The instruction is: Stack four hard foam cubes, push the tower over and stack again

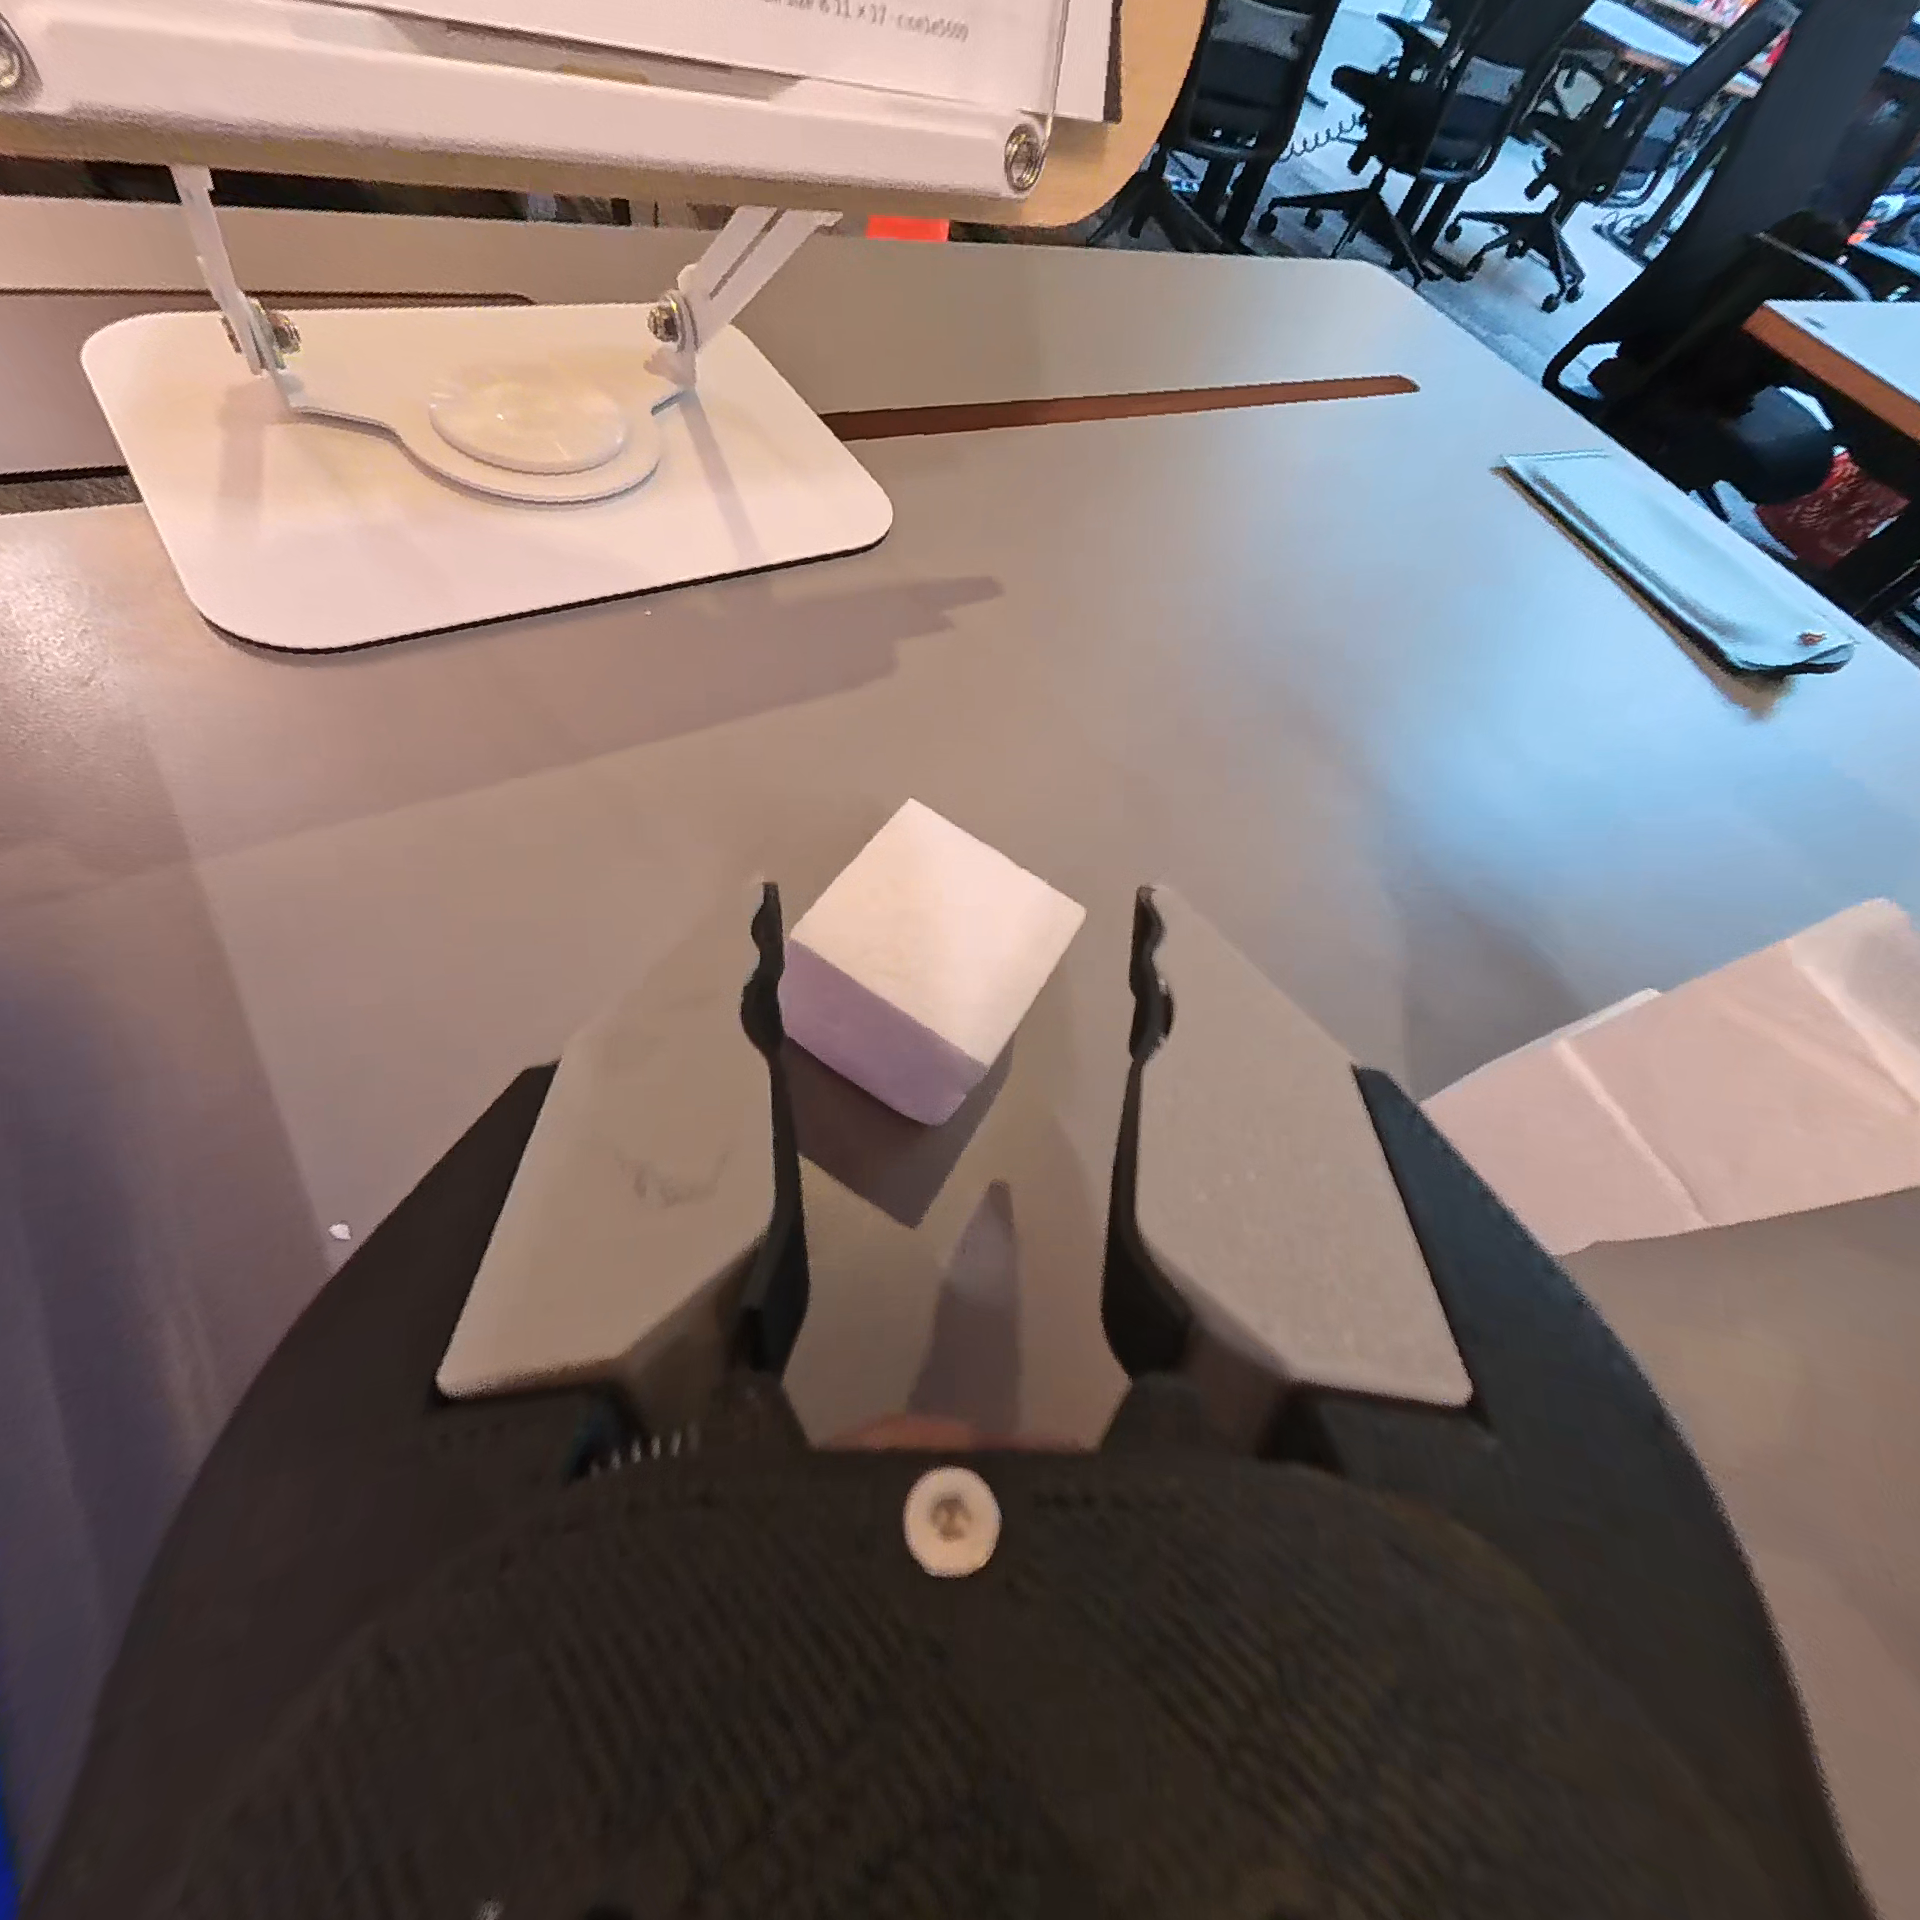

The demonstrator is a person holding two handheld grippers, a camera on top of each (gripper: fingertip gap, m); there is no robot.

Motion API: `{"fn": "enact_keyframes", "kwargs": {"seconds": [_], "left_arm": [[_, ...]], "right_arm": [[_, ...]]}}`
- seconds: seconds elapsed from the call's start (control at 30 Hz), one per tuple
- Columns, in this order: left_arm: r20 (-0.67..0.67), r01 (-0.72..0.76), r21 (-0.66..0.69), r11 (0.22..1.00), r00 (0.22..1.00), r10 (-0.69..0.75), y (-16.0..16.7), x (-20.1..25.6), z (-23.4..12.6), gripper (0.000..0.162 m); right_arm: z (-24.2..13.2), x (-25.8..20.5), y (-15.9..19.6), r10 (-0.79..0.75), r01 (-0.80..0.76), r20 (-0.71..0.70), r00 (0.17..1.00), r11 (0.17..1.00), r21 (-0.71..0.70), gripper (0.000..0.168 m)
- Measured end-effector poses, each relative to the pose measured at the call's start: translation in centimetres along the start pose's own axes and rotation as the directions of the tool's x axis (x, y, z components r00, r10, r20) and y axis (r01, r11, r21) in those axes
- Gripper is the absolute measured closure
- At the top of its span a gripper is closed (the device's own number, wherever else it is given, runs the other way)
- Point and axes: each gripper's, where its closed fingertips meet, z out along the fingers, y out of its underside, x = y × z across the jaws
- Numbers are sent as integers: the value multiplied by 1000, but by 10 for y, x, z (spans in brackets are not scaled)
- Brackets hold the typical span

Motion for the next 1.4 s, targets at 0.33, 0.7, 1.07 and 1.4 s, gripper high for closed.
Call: {"fn": "enact_keyframes", "kwargs": {"seconds": [0.33,0.7,1.07,1.4], "left_arm": [[3,-13,10,1000,1000,13,-2,3,0,96],[9,-32,3,999,999,32,-2,5,0,96],[8,-45,-3,999,999,45,-2,7,1,96],[11,-47,-7,999,999,47,-1,7,1,96]], "right_arm": [[2,-3,14,65,-60,-68,996,995,80,117],[2,-5,17,73,-68,-92,993,996,55,117],[4,-7,16,62,-62,-177,982,998,4,116],[5,-5,17,79,-83,-221,972,997,-7,116]]}}
